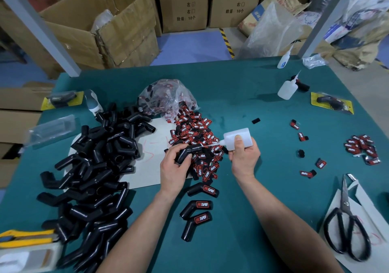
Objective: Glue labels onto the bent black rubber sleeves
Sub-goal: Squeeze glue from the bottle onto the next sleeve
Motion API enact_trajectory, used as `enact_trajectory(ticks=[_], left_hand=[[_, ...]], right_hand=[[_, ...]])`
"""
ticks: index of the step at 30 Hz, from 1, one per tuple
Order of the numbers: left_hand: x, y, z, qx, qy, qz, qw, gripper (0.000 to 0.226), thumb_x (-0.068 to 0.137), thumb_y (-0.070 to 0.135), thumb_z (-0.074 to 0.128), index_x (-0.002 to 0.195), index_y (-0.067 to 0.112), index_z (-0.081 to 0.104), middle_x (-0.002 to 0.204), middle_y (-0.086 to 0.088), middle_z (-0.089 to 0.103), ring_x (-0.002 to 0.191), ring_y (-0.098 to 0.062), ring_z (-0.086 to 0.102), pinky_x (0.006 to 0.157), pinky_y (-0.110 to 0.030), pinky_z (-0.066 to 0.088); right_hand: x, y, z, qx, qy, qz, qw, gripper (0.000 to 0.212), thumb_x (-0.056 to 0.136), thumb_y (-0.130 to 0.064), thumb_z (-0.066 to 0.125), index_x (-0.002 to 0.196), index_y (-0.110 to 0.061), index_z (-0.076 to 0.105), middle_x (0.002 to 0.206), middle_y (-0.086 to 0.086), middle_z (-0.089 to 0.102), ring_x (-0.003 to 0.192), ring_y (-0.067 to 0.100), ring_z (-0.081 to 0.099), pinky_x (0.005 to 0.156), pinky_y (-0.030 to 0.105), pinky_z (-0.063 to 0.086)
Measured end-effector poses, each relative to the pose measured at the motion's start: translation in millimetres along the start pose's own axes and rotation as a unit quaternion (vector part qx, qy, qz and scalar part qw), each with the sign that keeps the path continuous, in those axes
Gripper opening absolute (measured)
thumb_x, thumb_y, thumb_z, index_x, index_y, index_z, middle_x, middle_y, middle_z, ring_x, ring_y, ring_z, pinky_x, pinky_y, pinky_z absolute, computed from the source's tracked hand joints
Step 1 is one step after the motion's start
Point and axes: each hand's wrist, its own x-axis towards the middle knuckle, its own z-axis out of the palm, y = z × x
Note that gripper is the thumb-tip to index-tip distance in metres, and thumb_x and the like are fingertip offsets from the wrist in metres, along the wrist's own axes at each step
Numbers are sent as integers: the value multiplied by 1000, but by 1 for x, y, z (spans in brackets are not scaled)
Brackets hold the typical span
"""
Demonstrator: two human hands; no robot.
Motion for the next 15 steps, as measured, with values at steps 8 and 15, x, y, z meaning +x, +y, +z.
enact_trajectory(ticks=[8, 15], left_hand=[[0, -1, 0, 5, -1, 4, 1000, 32, 87, 32, 69, 113, 52, 67, 118, 20, 69, 114, -9, 66, 100, -37, 56], [0, -2, 0, 1, 0, 4, 1000, 34, 88, 29, 70, 112, 53, 67, 118, 19, 69, 113, -9, 66, 97, -29, 54]], right_hand=[[2, 0, -1, 2, 3, 1, 1000, 37, 75, -50, 63, 78, -14, 53, 59, 1, 54, 39, 13, 47, 35, 23, 37], [1, 2, -1, -4, -3, -2, 1000, 36, 76, -49, 64, 76, -15, 53, 56, -5, 54, 38, 14, 46, 35, 22, 36]])
